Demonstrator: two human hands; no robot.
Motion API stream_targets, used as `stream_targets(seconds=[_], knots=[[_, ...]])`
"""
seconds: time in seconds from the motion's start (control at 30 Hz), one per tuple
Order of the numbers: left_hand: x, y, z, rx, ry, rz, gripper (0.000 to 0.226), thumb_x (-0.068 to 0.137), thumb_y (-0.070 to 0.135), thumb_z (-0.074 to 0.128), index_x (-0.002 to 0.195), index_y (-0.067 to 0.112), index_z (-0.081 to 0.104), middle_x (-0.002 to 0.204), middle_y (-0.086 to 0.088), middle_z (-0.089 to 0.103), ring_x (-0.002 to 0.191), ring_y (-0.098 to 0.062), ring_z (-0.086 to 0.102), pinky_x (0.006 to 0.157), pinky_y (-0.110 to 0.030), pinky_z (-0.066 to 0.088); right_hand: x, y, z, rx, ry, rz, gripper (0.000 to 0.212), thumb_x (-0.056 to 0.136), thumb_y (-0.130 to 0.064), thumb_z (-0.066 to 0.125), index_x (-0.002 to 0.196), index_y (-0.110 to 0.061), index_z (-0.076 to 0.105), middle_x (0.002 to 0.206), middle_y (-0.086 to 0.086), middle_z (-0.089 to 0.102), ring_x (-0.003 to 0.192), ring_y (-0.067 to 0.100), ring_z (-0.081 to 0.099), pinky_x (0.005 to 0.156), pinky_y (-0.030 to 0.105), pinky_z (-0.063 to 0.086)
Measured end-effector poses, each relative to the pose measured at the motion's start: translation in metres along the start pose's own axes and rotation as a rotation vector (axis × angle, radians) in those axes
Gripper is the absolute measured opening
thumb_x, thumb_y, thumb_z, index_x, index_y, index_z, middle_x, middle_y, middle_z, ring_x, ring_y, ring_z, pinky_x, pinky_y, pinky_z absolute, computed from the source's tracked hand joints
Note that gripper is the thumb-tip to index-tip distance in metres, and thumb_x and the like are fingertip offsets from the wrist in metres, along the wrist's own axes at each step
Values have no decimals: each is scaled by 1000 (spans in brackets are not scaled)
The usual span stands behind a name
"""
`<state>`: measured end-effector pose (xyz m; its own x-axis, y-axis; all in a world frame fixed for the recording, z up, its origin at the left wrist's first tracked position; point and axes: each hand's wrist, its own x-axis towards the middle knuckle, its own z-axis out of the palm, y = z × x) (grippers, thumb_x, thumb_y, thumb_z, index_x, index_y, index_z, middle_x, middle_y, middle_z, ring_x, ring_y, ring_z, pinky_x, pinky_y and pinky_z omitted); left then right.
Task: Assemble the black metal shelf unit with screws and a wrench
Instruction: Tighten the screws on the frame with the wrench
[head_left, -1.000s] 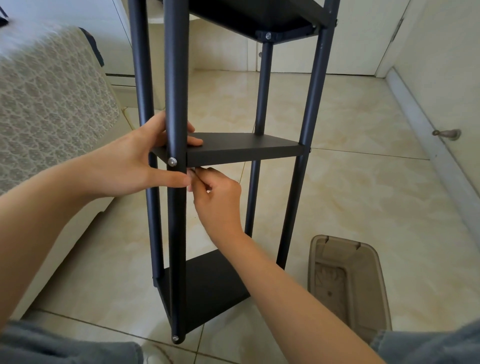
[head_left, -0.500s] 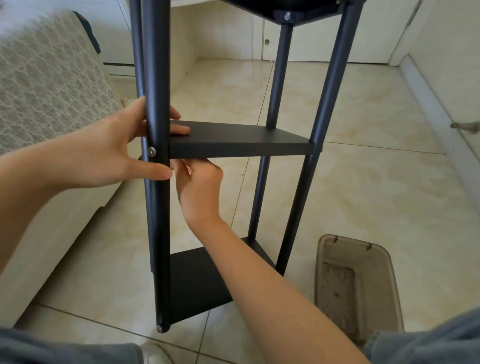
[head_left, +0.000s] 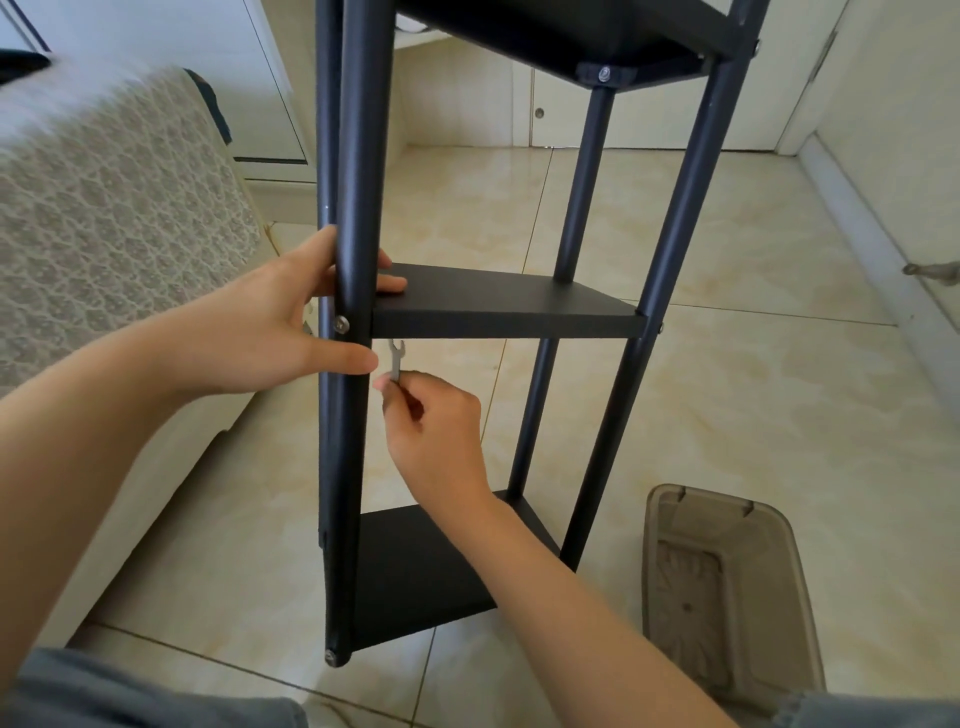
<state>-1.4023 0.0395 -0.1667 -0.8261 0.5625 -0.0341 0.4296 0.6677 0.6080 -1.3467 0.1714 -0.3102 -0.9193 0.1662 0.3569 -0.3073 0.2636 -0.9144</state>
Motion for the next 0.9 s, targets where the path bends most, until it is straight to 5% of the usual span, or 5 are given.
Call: stream_targets(seconds=[0.37,0.6,0.73,0.9], knots=[[1,7,3,-41,7,7,71,69,29,84,129,33,45,129,18,62,126,6,52,110,-27,39,7,-22,-12,-24,-124,125,26,98,-15,56,73,-15,59,57,-12,47,56,-3,50,56,4,36],[3,2,1,-34,10,8,69,73,18,85,130,29,46,129,16,63,126,5,53,110,-27,40,16,-30,-16,-8,-94,89,30,97,-14,57,67,-13,59,54,-8,48,54,4,48,52,12,37],[3,3,2,-37,12,17,69,72,21,84,129,29,46,128,16,63,125,5,54,108,-24,39,18,-27,-19,7,-52,34,25,97,-13,59,78,-2,71,64,8,64,61,14,59,63,24,47],[4,6,4,-36,22,21,73,63,39,80,128,31,47,128,18,64,125,4,55,108,-26,40,19,-20,-13,26,25,29,22,97,-12,59,84,-1,74,68,3,65,59,3,54,64,10,44]])
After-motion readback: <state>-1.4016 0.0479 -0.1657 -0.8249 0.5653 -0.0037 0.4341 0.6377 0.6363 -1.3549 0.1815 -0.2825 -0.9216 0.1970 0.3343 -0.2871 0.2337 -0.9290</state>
